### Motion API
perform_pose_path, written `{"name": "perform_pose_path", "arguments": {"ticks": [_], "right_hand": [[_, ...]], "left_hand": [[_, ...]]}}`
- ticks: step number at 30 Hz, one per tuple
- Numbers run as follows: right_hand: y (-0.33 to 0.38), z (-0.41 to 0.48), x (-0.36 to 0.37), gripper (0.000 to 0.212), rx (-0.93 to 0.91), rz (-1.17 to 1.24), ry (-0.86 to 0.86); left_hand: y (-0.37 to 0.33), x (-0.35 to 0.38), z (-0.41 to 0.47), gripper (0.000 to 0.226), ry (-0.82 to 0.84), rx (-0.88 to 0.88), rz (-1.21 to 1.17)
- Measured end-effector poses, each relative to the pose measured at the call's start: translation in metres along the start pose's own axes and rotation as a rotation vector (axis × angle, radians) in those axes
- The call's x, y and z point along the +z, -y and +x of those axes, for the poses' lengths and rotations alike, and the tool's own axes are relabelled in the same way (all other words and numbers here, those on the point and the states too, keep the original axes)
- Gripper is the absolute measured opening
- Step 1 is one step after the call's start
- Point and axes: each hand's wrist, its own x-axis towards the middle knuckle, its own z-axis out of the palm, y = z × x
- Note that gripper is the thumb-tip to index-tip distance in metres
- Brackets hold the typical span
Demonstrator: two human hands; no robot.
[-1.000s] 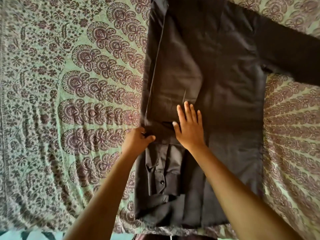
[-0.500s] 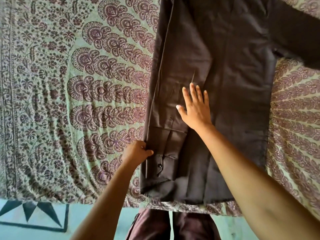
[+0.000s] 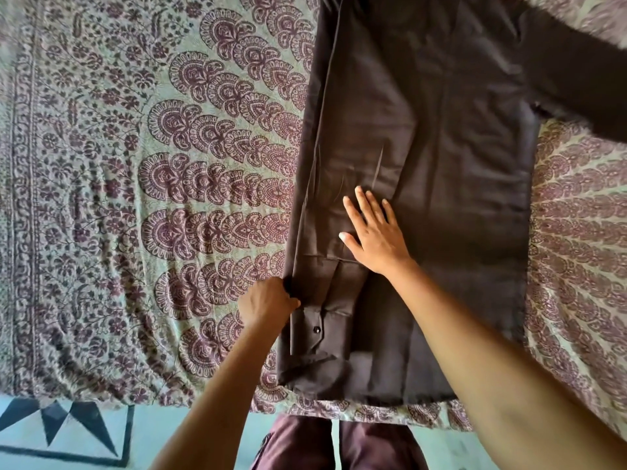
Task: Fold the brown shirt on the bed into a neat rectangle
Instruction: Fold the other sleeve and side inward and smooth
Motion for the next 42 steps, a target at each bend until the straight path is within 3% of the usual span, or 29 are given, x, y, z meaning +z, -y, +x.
{"name": "perform_pose_path", "arguments": {"ticks": [3,5,7,10,13,16,19,22,25,33,35,38,42], "right_hand": [[0.001,0.003,-0.003,0.057,0.019,0.14,-0.18],[-0.003,0.011,-0.007,0.052,0.044,0.203,-0.285],[-0.011,0.023,-0.013,0.05,0.077,0.187,-0.333],[-0.034,0.042,-0.021,0.052,0.1,0.086,-0.205],[-0.052,0.051,-0.027,0.058,0.065,0.037,-0.043],[-0.053,0.05,-0.028,0.058,0.063,0.03,-0.035],[-0.053,0.05,-0.025,0.058,0.063,0.028,-0.042],[-0.056,0.049,-0.022,0.057,0.037,0.021,-0.072],[-0.059,0.049,-0.019,0.061,0.024,0.007,-0.075],[-0.061,0.048,-0.015,0.058,0.018,0.011,-0.093],[-0.055,0.046,-0.016,0.058,0.047,0.034,-0.14],[-0.048,0.044,-0.019,0.058,0.139,0.119,-0.277],[-0.059,0.078,-0.034,0.057,0.164,0.116,-0.366]], "left_hand": [[-0.008,-0.021,0.007,0.02,-0.129,0.163,-0.083],[-0.02,-0.03,0.019,0.011,-0.263,0.38,-0.218],[-0.036,-0.033,0.033,0.013,-0.379,0.618,-0.202],[-0.046,-0.021,0.055,0.036,-0.432,1.023,0.124],[-0.02,0.018,0.058,0.05,-0.304,1.257,0.484],[0.015,0.049,0.047,0.053,-0.237,1.409,0.584],[0.017,0.045,0.046,0.056,-0.312,1.533,0.595],[-0.022,0.019,0.062,0.06,-0.476,1.388,0.456],[-0.056,0.004,0.083,0.063,-0.45,1.225,0.447],[0.001,0.052,0.054,0.061,-0.292,1.54,0.529],[-0.011,0.03,0.063,0.054,-0.404,1.421,0.383],[-0.049,-0.024,0.097,0.052,-0.595,1.102,0.118],[-0.118,-0.086,0.151,0.053,-0.711,0.895,0.001]]}}
